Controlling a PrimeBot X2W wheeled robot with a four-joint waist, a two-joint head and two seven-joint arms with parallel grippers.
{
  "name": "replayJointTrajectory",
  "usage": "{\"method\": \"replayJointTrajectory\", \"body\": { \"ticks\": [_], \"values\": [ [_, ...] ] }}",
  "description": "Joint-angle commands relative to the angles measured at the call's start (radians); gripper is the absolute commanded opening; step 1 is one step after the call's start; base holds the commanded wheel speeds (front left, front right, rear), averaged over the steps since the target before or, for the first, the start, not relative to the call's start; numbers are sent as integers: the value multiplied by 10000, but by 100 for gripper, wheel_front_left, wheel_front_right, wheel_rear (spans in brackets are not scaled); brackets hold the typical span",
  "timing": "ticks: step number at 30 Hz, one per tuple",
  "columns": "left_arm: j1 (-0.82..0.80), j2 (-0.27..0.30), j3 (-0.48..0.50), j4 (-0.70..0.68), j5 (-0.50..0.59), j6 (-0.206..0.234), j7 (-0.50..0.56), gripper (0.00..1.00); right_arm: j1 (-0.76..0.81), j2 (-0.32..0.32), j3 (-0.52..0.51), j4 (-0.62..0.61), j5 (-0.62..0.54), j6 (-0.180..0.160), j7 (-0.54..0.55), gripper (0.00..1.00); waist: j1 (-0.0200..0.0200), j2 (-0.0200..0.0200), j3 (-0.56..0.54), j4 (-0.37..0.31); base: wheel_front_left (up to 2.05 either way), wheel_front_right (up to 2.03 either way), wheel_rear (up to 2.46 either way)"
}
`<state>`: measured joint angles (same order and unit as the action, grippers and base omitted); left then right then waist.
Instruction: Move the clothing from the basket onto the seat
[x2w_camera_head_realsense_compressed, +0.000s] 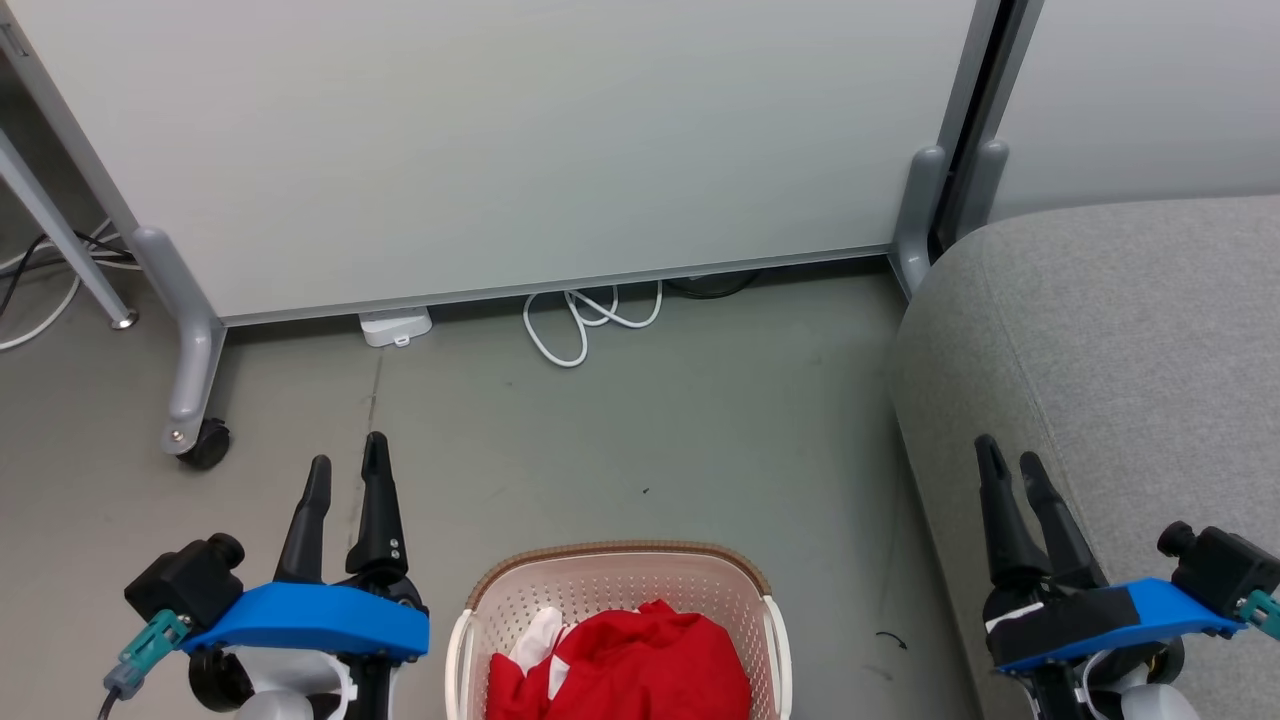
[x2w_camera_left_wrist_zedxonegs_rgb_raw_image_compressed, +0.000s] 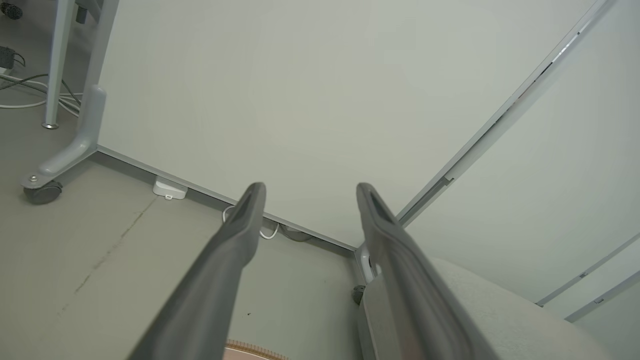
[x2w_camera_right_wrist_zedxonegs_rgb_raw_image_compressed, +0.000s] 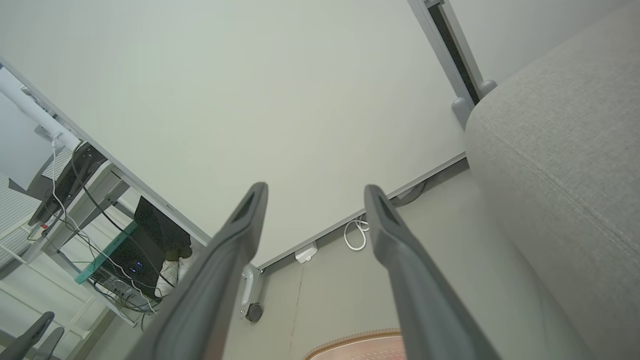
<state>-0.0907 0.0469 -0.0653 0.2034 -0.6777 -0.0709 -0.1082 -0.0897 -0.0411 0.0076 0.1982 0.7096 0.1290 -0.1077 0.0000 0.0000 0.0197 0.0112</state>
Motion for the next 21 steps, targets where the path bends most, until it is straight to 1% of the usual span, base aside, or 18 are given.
{"method": "replayJointTrajectory", "body": {
  "ticks": [1, 21],
  "values": [
    [-274, 53, -49, -133, 350, 19, -112, 100, -244, -74, 29, -106, -356, 15, -121, 100, 0, 0, 1, -2, 0, 0, 0],
    [-341, 44, -401, -180, 2461, 95, -649, 100, -340, -92, 224, -195, -2455, 20, -654, 100, 0, 0, 39, 11, 0, 0, 0]
  ]
}}
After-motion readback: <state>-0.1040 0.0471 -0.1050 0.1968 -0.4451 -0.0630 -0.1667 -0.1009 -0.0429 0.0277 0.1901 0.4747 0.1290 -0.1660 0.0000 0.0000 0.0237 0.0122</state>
